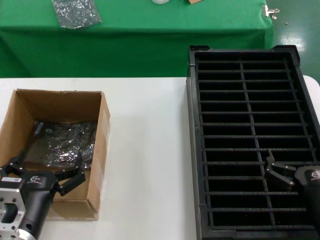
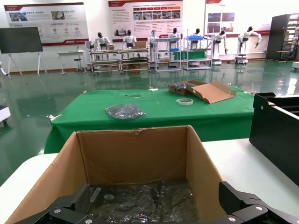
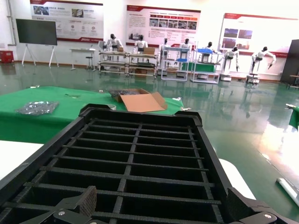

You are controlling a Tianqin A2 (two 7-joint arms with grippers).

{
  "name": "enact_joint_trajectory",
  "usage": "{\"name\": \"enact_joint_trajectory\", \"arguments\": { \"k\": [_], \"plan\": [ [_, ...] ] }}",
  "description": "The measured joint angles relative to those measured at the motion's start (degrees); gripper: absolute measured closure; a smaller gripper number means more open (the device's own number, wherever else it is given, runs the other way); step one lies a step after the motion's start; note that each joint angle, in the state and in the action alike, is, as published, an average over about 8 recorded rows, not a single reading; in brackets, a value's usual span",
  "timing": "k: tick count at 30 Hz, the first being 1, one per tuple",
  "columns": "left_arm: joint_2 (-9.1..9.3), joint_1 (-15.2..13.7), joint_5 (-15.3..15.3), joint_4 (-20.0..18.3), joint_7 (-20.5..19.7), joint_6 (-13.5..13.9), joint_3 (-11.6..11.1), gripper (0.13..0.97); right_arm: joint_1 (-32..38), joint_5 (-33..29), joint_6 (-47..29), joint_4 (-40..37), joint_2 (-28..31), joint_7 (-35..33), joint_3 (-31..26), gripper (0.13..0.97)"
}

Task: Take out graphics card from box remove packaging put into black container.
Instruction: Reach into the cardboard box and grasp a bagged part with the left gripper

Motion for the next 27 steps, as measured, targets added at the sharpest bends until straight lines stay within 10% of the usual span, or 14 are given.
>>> {"name": "enact_joint_trajectory", "arguments": {
  "k": [16, 27],
  "plan": [
    [-0.74, -1.66, 1.29, 0.77, 2.94, 3.50, -1.24, 0.132, 0.00, 0.00, 0.00, 0.00, 0.00, 0.00, 0.00, 0.129],
    [-13.01, -15.69, 9.23, 8.80, 10.97, 13.08, 3.21, 0.132, 0.00, 0.00, 0.00, 0.00, 0.00, 0.00, 0.00, 0.129]
  ]
}}
